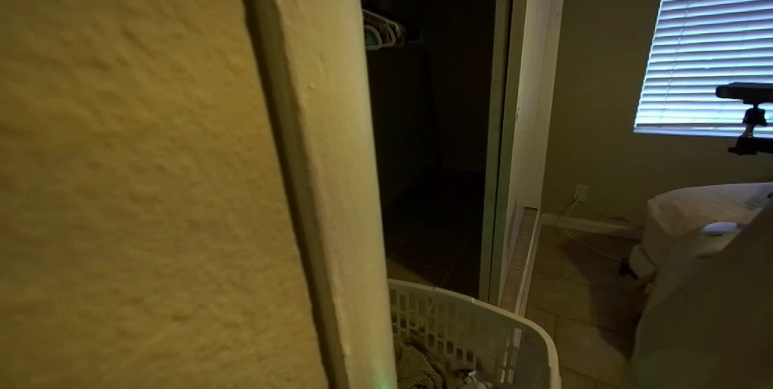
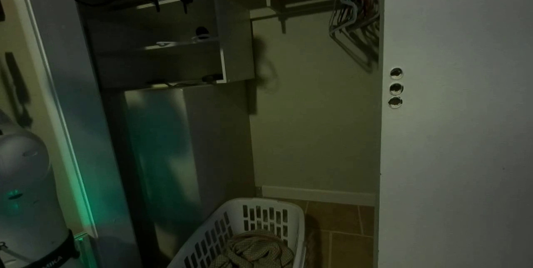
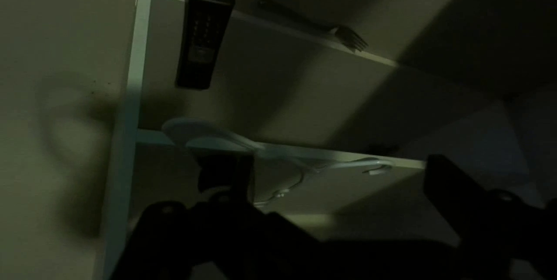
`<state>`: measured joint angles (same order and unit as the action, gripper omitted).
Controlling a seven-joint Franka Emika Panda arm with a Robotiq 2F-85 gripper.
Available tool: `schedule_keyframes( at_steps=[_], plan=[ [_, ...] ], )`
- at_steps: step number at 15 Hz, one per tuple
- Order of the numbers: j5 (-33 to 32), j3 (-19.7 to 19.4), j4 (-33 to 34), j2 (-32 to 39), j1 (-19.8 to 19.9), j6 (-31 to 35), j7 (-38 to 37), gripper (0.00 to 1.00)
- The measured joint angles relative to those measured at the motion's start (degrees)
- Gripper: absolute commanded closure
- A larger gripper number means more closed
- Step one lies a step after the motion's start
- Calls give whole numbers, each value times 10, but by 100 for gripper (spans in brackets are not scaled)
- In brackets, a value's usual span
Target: Put the round black object on the first shelf
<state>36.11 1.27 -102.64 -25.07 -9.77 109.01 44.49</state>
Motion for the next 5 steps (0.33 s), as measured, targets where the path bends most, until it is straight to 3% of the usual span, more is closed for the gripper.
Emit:
schedule_keyframes(
  at_steps=[5],
  plan=[
    [-3, -2, 0, -17, -4, -27, -1, 0]
  ],
)
